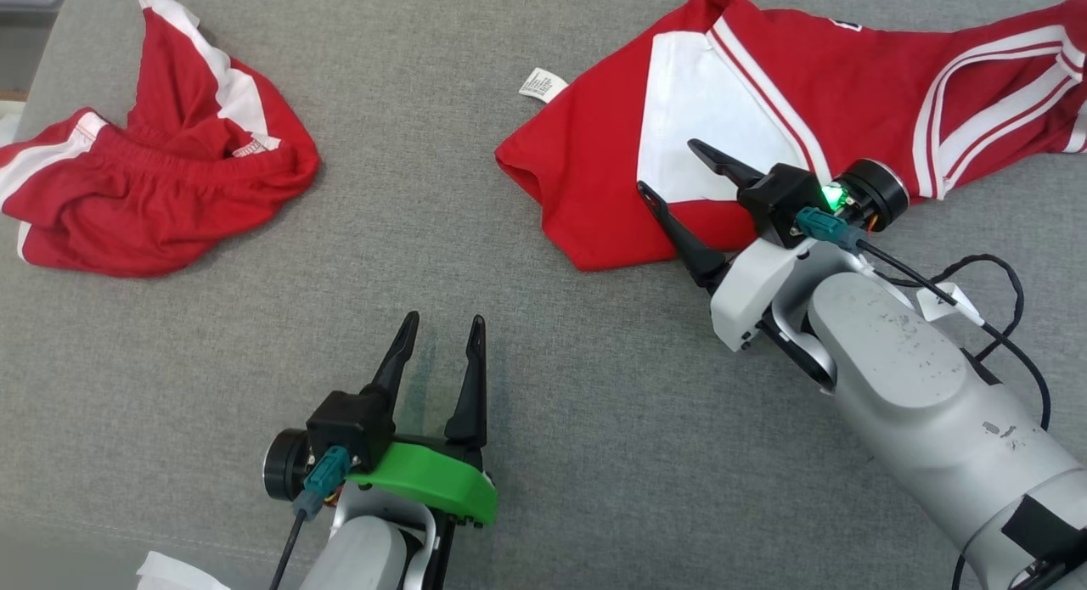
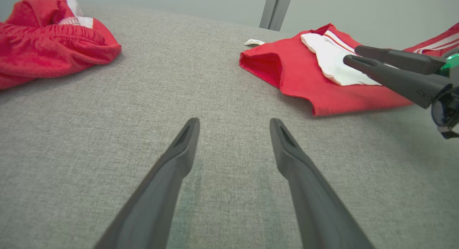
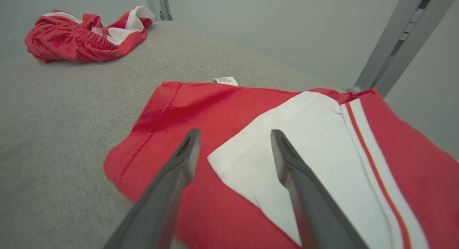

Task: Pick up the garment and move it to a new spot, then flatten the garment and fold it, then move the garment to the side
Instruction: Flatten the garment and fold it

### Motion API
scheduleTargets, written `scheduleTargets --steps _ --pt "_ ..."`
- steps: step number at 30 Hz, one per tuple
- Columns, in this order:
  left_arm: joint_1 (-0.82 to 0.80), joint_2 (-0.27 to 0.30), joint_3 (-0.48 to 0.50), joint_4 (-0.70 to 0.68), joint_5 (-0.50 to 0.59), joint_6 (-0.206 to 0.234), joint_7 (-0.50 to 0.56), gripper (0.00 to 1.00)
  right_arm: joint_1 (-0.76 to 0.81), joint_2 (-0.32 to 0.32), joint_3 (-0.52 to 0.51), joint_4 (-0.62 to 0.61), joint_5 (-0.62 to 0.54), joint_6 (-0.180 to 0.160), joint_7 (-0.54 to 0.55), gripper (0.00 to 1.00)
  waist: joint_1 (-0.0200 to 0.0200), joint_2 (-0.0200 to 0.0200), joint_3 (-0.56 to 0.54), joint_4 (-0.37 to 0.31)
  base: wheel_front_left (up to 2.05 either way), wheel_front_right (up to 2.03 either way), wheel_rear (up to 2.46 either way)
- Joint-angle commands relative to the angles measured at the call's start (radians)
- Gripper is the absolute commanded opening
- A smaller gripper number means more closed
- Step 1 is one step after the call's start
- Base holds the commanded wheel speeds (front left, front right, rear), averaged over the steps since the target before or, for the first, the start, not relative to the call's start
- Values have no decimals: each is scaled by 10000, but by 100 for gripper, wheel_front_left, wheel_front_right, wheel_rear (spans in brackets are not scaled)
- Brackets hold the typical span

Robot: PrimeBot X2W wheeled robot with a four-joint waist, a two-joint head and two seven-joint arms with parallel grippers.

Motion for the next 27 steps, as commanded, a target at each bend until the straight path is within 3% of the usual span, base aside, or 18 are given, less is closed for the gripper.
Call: scheduleTargets --steps 1,12,13,15,17,18,20,27 --pt "-179 21 -25 10 -97 47 8 100 -187 -54 145 218 187 -14 -3 100 0 0 153 144 0 0 0" --pt "-54 22 -85 8 -192 109 8 100 -667 198 1050 1634 834 -14 -1 98 0 0 208 428 0 0 0" --pt "-30 21 -93 -5 -199 119 8 100 -674 206 1038 1661 861 -14 -1 91 0 0 205 428 0 0 0" --pt "10 22 -104 -22 -193 131 8 100 -702 209 944 1711 850 -14 -1 51 0 0 203 418 0 0 0" --pt "24 22 -114 -34 -206 128 8 100 -712 224 741 1748 815 -14 -1 33 0 0 201 404 0 0 0" --pt "22 22 -117 -33 -209 128 8 100 -703 232 685 1758 779 -14 -1 30 0 0 201 397 0 0 0" --pt "8 22 -112 -13 -213 136 8 100 -682 260 476 1814 713 -14 -1 0 0 0 195 377 0 0 0" --pt "-41 22 -79 95 -208 124 8 100 -496 403 40 1762 497 -14 -1 0 0 0 65 317 0 0 0"
